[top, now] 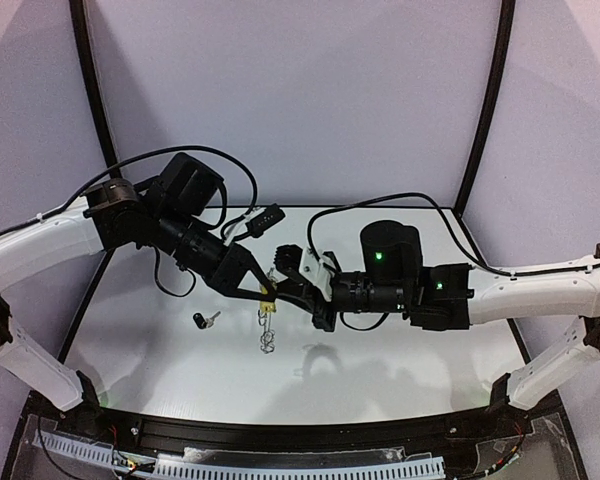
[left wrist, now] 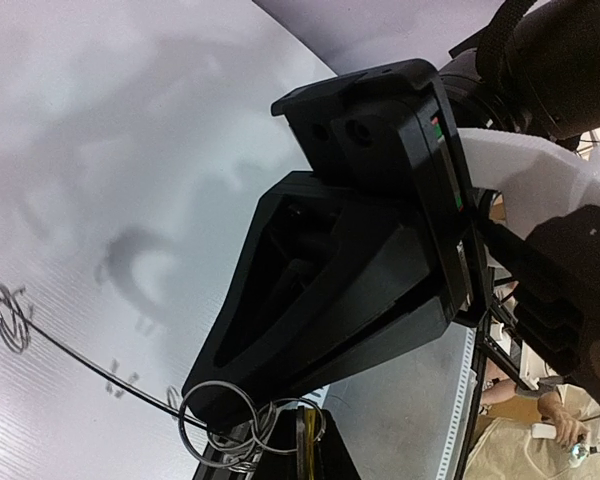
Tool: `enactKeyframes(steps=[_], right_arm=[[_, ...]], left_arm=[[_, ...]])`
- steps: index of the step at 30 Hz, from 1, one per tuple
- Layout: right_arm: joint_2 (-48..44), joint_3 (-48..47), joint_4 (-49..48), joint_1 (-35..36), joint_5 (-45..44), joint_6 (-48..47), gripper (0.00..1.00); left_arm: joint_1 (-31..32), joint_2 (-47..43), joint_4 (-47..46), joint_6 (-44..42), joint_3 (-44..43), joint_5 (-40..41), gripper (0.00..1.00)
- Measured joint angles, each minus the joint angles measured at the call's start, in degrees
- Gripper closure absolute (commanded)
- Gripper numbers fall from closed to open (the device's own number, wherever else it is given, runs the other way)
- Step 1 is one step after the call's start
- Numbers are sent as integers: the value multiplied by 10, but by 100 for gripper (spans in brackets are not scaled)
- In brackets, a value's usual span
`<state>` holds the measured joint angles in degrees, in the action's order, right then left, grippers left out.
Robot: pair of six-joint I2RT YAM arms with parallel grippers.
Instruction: Remove the keys from the keyring
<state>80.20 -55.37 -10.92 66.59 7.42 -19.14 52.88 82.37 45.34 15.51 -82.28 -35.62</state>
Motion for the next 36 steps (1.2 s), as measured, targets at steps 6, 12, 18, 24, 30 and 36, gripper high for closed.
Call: enactKeyframes(steps=[6, 12, 18, 24, 30, 36], right_arm=[[-1, 0, 3, 0, 0, -2, 100], [-29, 7, 21, 0, 0, -3, 100], [-61, 12, 22, 0, 0, -5, 100], [-62, 14, 47, 0, -7, -16, 100], [-68, 29, 40, 0, -17, -19, 100], [-69, 53, 16, -2, -17, -19, 100]], left_arm=[[0, 0, 0, -8, 0, 9, 99], [7, -22, 2, -30, 7, 69, 99], [13, -24, 0, -38, 9, 110, 99], [18, -2, 2, -46, 9, 130, 99], [21, 17, 3, -49, 3, 129, 99], [20, 45, 6, -51, -1, 113, 99]])
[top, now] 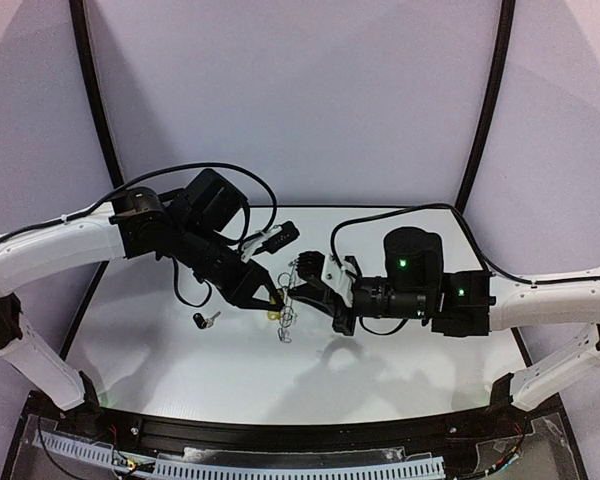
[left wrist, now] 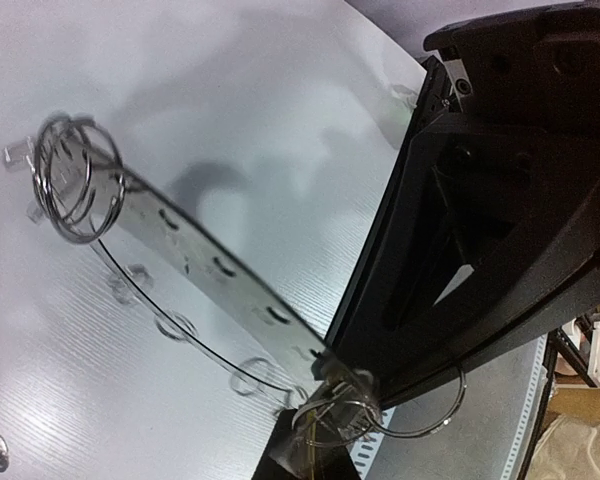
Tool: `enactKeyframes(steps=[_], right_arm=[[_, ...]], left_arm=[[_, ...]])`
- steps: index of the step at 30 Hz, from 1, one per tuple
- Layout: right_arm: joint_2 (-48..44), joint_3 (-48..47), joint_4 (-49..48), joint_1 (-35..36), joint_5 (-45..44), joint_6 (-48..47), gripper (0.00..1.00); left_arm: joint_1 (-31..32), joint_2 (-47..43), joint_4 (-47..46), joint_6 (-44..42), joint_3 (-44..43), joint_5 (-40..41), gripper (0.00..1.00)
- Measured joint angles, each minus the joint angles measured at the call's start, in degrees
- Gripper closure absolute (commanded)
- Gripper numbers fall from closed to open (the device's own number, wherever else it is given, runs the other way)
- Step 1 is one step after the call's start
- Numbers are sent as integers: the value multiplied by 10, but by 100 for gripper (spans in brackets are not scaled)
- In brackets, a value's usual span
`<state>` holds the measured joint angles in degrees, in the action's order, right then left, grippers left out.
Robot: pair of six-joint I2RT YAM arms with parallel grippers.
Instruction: Remove the keys from the keyring
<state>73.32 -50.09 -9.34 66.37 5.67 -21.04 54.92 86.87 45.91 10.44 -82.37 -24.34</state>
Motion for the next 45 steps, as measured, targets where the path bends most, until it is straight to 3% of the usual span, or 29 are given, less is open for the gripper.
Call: enactKeyframes(steps=[16, 21, 22, 26, 38, 45], right_arm=[[-15, 29, -74, -1, 17, 17, 100], [-15, 31, -111, 0, 28, 26, 96], [-15, 31, -116, 0, 31, 28, 100], [-14, 29, -119, 0, 37, 33, 100], [14, -36, -57, 0, 59, 35, 100], [65, -135, 78, 0, 76, -7, 100]], left_arm=[[-1, -52, -25, -4, 9, -18, 99], [-1, -81, -43, -4, 19, -34, 99], [-1, -84, -46, -4, 19, -36, 99], [-2, -89, -48, -4, 19, -43, 99], [-7, -118, -31, -3, 14, -49, 99], [-10, -109, 27, -17, -20, -43, 99]])
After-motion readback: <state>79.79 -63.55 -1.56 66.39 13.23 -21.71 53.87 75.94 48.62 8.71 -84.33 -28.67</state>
